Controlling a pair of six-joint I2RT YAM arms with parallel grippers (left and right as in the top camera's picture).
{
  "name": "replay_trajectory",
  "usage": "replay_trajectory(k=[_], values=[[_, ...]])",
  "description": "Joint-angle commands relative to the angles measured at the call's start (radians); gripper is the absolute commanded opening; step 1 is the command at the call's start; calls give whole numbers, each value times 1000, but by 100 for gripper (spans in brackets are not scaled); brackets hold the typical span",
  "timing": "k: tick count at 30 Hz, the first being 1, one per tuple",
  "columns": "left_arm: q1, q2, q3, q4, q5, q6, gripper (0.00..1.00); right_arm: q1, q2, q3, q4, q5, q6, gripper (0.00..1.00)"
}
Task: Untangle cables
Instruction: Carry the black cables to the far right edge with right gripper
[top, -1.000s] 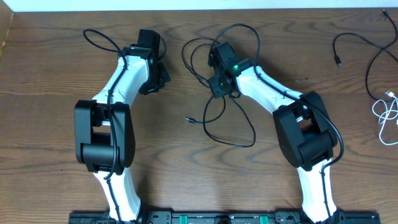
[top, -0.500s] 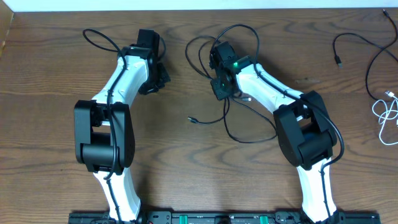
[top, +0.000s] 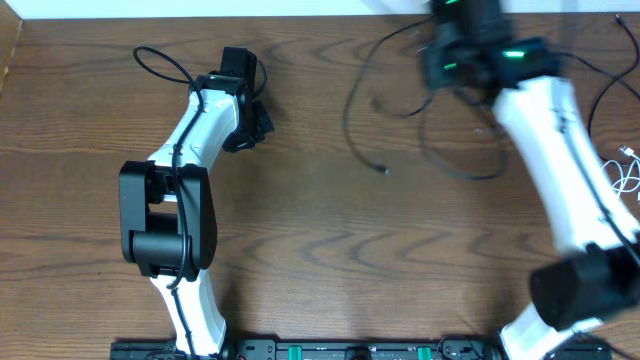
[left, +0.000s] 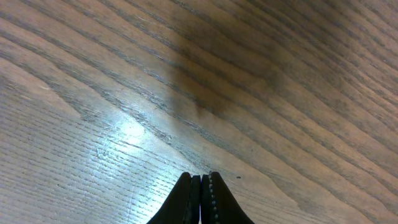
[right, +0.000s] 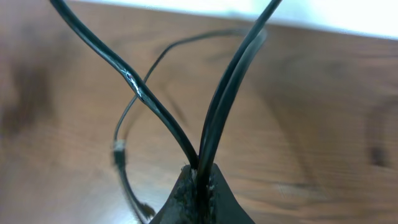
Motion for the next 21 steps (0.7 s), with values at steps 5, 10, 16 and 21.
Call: replay_trajectory(k=[5, 10, 16, 21], values=[[5, -12, -5, -3, -16, 6, 8, -313, -132, 20, 40, -3, -12, 1], [5, -12, -5, -3, -14, 6, 8, -494, -164, 64, 64, -2, -13, 1], [3, -12, -5, -3, -12, 6, 8, -646, -157, 73, 34, -2, -13, 1], [2, -12, -5, -3, -12, 6, 8, -721, -115, 72, -90, 0, 21, 1]])
